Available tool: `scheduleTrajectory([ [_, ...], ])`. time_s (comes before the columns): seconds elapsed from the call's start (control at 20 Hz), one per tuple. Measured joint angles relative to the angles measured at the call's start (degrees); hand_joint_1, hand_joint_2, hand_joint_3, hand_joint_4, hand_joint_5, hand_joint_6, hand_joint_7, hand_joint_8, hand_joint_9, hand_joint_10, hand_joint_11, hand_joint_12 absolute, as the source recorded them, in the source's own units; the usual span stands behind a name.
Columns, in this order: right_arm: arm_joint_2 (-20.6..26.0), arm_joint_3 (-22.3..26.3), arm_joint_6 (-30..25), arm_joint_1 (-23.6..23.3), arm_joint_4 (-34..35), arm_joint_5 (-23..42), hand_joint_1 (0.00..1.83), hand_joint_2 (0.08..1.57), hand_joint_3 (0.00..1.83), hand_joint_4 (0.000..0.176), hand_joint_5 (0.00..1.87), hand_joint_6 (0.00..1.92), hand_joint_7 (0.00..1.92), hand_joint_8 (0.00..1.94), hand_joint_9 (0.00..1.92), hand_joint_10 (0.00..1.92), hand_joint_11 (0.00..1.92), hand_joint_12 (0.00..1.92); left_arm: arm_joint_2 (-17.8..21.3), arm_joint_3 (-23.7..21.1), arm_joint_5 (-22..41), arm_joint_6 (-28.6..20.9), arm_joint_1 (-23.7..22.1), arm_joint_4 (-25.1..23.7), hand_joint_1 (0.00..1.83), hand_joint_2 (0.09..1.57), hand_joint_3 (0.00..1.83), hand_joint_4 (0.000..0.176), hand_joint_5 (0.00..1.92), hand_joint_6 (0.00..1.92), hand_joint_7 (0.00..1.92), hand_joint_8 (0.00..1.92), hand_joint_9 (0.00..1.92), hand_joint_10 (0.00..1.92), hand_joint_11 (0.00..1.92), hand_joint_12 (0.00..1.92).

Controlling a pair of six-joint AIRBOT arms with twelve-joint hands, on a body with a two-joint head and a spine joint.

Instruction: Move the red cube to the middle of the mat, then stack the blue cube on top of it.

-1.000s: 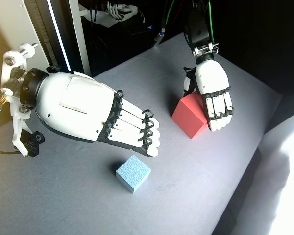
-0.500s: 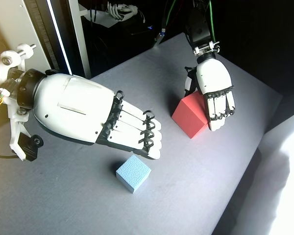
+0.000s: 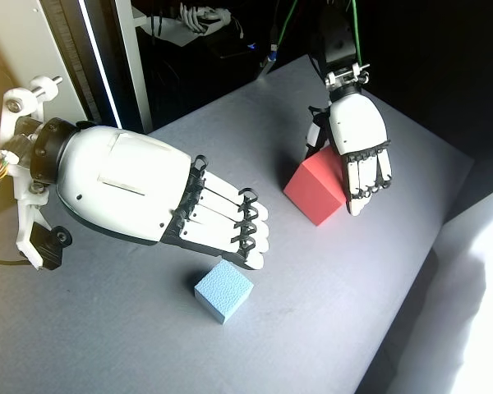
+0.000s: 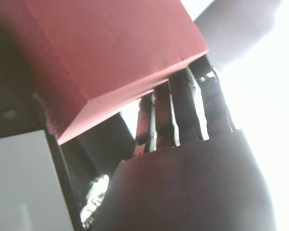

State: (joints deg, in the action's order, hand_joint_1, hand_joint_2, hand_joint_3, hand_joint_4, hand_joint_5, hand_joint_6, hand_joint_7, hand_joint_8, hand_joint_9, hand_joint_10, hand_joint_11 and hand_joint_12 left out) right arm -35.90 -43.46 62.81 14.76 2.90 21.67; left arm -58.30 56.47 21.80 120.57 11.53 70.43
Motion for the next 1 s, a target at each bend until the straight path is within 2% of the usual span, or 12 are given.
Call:
scheduleTrajectory([
  [0.05, 0.0, 0.0, 0.0, 0.0, 0.0, 0.0, 0.33, 1.17, 0.0, 0.0, 0.21, 0.0, 0.19, 0.0, 0.15, 0.0, 0.0, 0.38, 0.0, -0.5, 0.2, 0.0, -0.3, 0.4, 1.47, 1.15, 0.0, 0.0, 0.69, 0.45, 0.87, 1.12, 0.75, 1.45, 0.08, 1.31],
  [0.1, 0.0, 0.0, 0.0, 0.0, 0.0, 0.0, 0.32, 1.17, 0.0, 0.0, 0.21, 0.0, 0.19, 0.0, 0.16, 0.0, 0.0, 0.41, 0.0, -0.9, 0.3, 0.0, -0.8, 0.9, 1.37, 1.15, 0.0, 0.0, 0.76, 0.26, 0.87, 1.16, 0.65, 1.09, 0.06, 1.3],
  [0.15, 0.0, 0.0, 0.0, 0.0, -0.1, 0.0, 0.35, 1.17, 0.0, 0.0, 0.22, 0.0, 0.2, 0.0, 0.17, 0.01, 0.0, 0.44, 0.0, -1.5, 1.0, -0.1, -1.3, 1.4, 1.35, 1.21, 0.0, 0.0, 0.63, 1.06, 0.84, 1.24, 0.7, 1.45, 0.06, 1.33],
  [0.2, 0.0, 0.0, 0.0, 0.0, 0.0, -0.1, 0.35, 1.17, 0.0, 0.0, 0.21, 0.0, 0.2, 0.0, 0.17, 0.0, 0.0, 0.44, 0.0, -1.9, 1.5, -0.2, -1.6, 1.7, 1.34, 1.24, 0.0, 0.0, 0.57, 1.26, 0.81, 1.3, 0.69, 1.55, 0.05, 1.36],
  [0.25, 0.0, 0.0, 0.0, 0.0, 0.0, 0.0, 0.35, 1.17, 0.0, 0.0, 0.21, 0.0, 0.19, 0.0, 0.16, 0.0, 0.0, 0.42, 0.0, -2.4, 2.3, -0.2, -2.0, 2.2, 1.34, 1.25, 0.0, 0.0, 0.57, 1.3, 0.81, 1.32, 0.67, 1.59, 0.06, 1.37],
  [0.3, 0.0, 0.0, 0.0, 0.0, 0.0, 0.0, 0.36, 1.17, 0.0, 0.0, 0.21, 0.0, 0.19, 0.0, 0.16, 0.0, 0.0, 0.41, 0.0, -3.0, 3.4, -0.1, -2.6, 2.6, 1.25, 1.22, 0.0, 0.0, 0.64, 1.27, 0.89, 1.29, 0.59, 1.22, 0.05, 1.38],
  [0.4, 0.0, 0.0, 0.0, 0.0, 0.0, 0.2, 0.37, 1.17, 0.0, 0.0, 0.21, 0.0, 0.19, 0.0, 0.16, 0.0, 0.0, 0.42, 0.0, -3.8, 5.4, 0.2, -3.0, 3.1, 1.23, 1.21, 0.0, 0.0, 0.66, 1.26, 0.92, 1.28, 0.61, 1.01, 0.06, 1.36],
  [0.55, -0.1, -0.2, 0.0, 0.0, 0.0, 0.5, 0.29, 1.19, 0.0, 0.0, 0.23, 0.01, 0.21, 0.01, 0.18, 0.01, 0.0, 0.45, 0.0, -5.0, 7.8, 2.8, -3.6, 6.8, 1.23, 1.2, 0.0, 0.0, 0.72, 1.19, 0.91, 1.3, 0.59, 1.0, 0.1, 1.37],
  [0.8, -0.7, -1.4, 0.0, 0.0, -0.1, 1.7, 0.3, 1.18, 0.0, 0.0, 0.22, 0.0, 0.21, 0.0, 0.18, 0.0, 0.0, 0.46, -1.4, -6.9, 12.2, 3.5, -4.4, 7.8, 1.23, 1.21, 0.0, 0.0, 0.69, 1.23, 0.91, 1.3, 0.59, 1.06, 0.08, 1.41],
  [0.85, -0.7, -1.9, 0.1, 0.0, 0.3, 1.9, 0.32, 1.18, 0.0, 0.0, 0.21, 0.0, 0.2, 0.0, 0.17, 0.0, 0.0, 0.42, -2.0, -7.0, 12.5, 3.7, -4.5, 7.8, 1.31, 1.24, 0.0, 0.0, 0.63, 1.25, 0.81, 1.35, 0.62, 1.52, 0.08, 1.44],
  [0.9, -0.7, -2.2, 0.0, 0.0, 0.9, 2.0, 0.31, 1.18, 0.0, 0.0, 0.21, 0.0, 0.2, 0.0, 0.17, 0.0, 0.0, 0.43, -2.5, -7.2, 12.9, 3.7, -4.6, 8.0, 1.24, 1.23, 0.0, 0.0, 0.67, 1.25, 0.86, 1.36, 0.54, 1.25, 0.09, 1.44],
  [1.0, -1.0, -2.8, 0.0, 0.0, 2.7, 2.1, 0.33, 1.17, 0.0, 0.0, 0.23, 0.01, 0.22, 0.0, 0.19, 0.01, 0.0, 0.45, -3.9, -7.4, 14.0, 3.4, -4.8, 7.2, 1.22, 1.22, 0.0, 0.0, 0.7, 1.21, 0.87, 1.37, 0.55, 1.11, 0.1, 1.43],
])
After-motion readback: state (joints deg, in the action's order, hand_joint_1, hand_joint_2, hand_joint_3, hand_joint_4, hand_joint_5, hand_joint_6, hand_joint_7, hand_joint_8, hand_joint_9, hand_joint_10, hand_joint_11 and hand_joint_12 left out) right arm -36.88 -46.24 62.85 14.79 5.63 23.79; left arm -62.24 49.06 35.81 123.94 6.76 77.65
